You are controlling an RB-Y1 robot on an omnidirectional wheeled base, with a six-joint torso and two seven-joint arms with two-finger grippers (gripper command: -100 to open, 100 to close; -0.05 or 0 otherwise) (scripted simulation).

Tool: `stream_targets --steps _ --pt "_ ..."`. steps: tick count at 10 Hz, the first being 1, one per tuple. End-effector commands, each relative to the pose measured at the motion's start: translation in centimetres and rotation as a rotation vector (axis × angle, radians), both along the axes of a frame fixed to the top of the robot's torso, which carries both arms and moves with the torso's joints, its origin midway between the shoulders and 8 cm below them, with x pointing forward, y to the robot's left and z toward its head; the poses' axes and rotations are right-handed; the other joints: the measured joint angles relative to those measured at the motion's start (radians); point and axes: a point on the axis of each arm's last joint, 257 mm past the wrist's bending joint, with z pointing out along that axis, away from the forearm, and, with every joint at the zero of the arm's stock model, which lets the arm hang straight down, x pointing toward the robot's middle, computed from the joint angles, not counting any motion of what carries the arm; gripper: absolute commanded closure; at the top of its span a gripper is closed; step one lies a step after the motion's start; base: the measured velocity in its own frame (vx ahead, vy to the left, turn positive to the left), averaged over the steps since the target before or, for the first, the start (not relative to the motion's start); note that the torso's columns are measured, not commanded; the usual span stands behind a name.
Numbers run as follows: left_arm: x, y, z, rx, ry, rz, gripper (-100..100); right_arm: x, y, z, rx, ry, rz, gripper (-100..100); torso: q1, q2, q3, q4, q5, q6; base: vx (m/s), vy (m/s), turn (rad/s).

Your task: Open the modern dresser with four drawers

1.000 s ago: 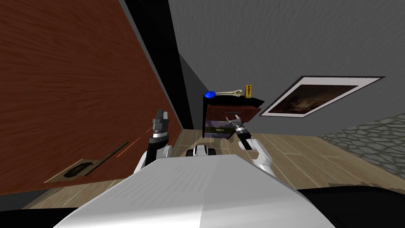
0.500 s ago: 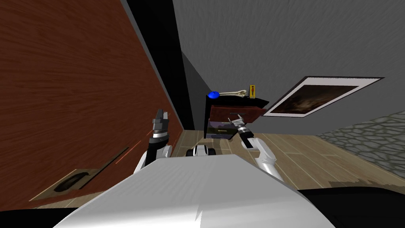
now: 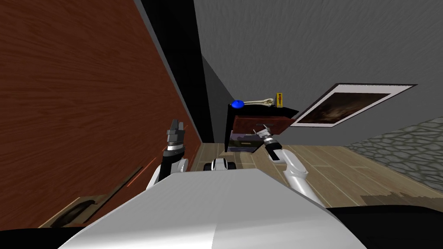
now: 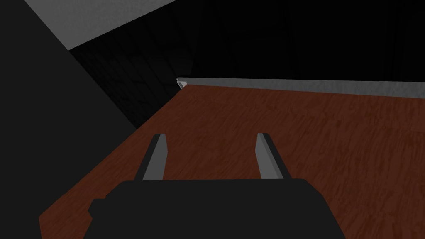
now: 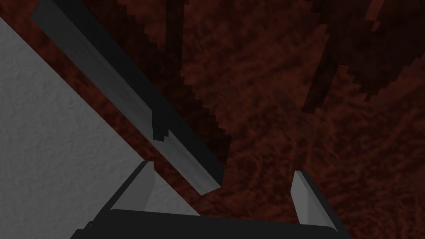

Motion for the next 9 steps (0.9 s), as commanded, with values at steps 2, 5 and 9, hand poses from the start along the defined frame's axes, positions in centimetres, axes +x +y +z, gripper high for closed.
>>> stream_targets --steps 2,5,9 --pt "0.0 0.0 0.0 0.000 0.000 0.000 0 0.3 -2.3 0.2 -0.167 0.027 -0.055 -100 -0.001 0.000 0.000 0.000 -0.001 0.000 0.037 0.075 -0.025" --pt "0.0 0.0 0.0 0.000 0.000 0.000 0 0.4 -3.1 0.4 -0.221 0.034 -0.072 -100 0.001 0.000 0.000 0.000 0.000 0.000 0.021 0.059 -0.016" --pt "0.0 0.0 0.0 0.000 0.000 0.000 0 0.3 -3.4 0.6 -0.226 0.035 -0.075 100 0.000 -0.001 -0.001 -0.001 0.000 -0.001 0.047 0.017 0.002"
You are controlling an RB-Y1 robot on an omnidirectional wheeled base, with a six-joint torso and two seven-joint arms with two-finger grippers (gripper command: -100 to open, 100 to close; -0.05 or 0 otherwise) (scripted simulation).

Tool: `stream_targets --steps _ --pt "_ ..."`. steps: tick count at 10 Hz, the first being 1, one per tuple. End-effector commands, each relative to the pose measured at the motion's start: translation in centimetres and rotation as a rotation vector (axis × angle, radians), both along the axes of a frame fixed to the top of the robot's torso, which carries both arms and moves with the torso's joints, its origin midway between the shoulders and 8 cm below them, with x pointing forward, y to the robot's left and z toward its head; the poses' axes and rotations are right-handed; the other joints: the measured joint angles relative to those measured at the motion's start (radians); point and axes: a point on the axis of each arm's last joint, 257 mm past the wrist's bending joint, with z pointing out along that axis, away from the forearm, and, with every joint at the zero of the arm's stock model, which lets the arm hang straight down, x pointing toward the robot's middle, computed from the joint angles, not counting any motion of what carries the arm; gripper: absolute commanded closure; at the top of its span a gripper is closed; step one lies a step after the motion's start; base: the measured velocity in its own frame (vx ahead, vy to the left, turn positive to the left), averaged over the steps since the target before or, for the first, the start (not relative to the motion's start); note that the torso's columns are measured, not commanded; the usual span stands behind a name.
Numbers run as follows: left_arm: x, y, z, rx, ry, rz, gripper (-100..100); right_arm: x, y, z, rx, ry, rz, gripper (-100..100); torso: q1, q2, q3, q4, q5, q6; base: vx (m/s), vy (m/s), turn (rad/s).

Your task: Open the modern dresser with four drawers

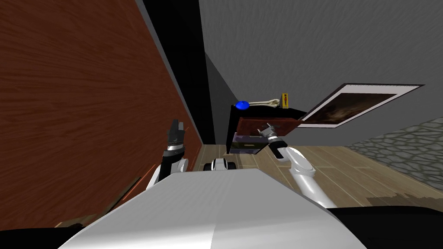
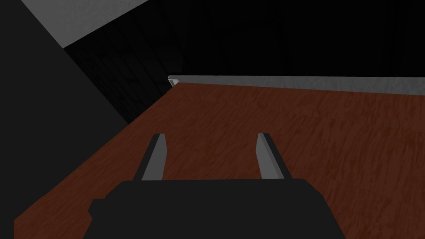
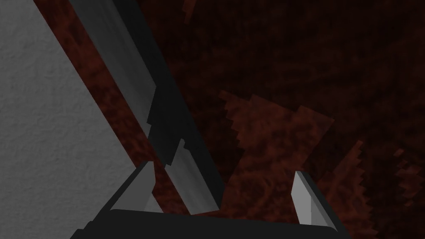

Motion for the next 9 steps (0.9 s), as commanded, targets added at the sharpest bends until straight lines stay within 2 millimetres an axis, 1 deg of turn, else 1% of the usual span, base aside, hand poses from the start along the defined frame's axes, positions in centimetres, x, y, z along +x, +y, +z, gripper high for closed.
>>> stream_targets --steps 1,2,5,6,7,9 --pt "0.0 0.0 0.0 0.000 0.000 0.000 0 0.0 0.3 -0.1 0.001 -0.005 -0.001 100 -0.001 0.006 0.004 0.000 -0.002 0.000 -0.025 -0.028 -0.024" --pt "0.0 0.0 0.0 0.000 0.000 0.000 0 -0.1 0.2 0.6 -0.005 -0.010 0.007 100 -0.002 0.001 0.002 -0.004 -0.006 -0.001 -0.093 0.015 -0.063" --pt "0.0 0.0 0.0 0.000 0.000 0.000 0 -0.3 0.4 0.5 -0.002 -0.001 0.021 100 0.000 0.002 0.002 -0.003 -0.005 0.000 -0.162 0.032 -0.042" --pt "0.0 0.0 0.0 0.000 0.000 0.000 0 -0.1 0.0 1.0 -0.010 -0.014 0.011 100 -0.001 0.000 0.001 -0.003 -0.005 0.000 -0.084 0.014 -0.018" --pt "0.0 0.0 0.0 0.000 0.000 0.000 0 -0.3 -1.0 1.9 -0.012 -0.011 0.016 -100 -0.001 -0.005 -0.002 -0.002 -0.002 -0.001 -0.018 0.041 -0.031" --pt "0.0 0.0 0.0 0.000 0.000 0.000 0 -0.3 -1.9 3.0 -0.013 -0.010 0.019 -100 0.002 -0.008 -0.005 -0.003 0.000 -0.001 0.015 0.064 -0.043"
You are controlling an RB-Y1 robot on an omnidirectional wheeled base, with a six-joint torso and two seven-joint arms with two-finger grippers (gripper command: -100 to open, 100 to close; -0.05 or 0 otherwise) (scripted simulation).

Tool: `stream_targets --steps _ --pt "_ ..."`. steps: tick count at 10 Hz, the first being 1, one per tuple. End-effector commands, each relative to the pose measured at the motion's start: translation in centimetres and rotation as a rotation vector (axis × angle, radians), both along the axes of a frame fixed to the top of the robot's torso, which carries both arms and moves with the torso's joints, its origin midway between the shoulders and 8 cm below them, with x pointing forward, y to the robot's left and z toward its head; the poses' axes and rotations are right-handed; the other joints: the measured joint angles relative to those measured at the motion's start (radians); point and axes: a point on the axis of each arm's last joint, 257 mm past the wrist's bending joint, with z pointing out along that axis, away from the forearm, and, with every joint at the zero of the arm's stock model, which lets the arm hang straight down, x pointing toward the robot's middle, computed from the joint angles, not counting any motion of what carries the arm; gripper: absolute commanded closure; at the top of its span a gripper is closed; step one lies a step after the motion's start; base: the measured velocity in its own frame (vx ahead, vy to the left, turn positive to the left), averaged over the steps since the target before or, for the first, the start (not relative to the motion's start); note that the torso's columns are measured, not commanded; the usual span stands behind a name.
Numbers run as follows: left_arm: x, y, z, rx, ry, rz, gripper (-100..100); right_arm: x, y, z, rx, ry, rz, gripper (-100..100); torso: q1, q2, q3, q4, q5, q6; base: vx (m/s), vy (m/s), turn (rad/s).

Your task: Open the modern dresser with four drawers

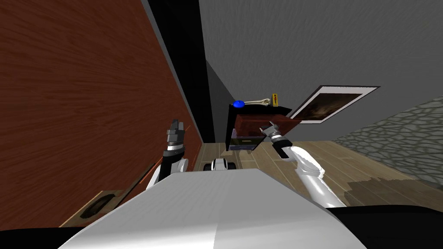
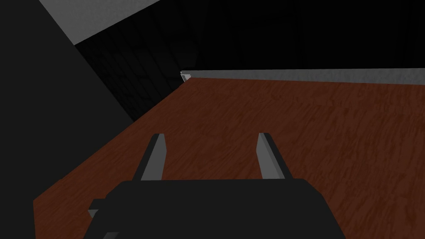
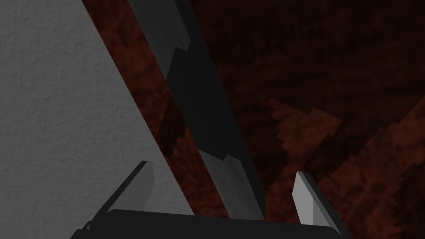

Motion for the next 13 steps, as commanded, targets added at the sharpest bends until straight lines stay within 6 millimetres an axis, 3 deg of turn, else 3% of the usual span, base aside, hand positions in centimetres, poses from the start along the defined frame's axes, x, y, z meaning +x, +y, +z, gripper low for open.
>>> stream_targets --steps 1,6,7,8,13 --pt "0.0 0.0 0.0 0.000 0.000 0.000 0 0.0 -1.2 1.5 0.002 0.001 0.005 -100 0.000 0.001 0.001 0.002 0.002 -0.002 0.015 0.062 -0.004" --pt "0.0 0.0 0.0 0.000 0.000 0.000 0 0.0 -3.0 4.5 0.001 0.000 0.017 -100 0.000 0.012 0.007 0.006 0.003 0.003 0.019 0.052 -0.016" --pt "0.0 0.0 0.0 0.000 0.000 0.000 0 -0.1 -2.8 3.7 0.002 0.008 0.015 -100 0.002 0.014 0.008 0.007 0.004 0.003 0.009 0.017 0.000" --pt "0.0 0.0 0.0 0.000 0.000 0.000 0 -0.2 -2.8 3.6 0.005 0.010 0.015 0 0.001 0.014 0.008 0.007 0.003 0.002 0.000 0.000 0.000" --pt "0.0 0.0 0.0 0.000 0.000 0.000 0 -0.2 -2.9 3.1 0.007 0.018 0.014 0 0.000 0.010 0.006 0.004 0.002 0.002 0.000 0.000 0.000"
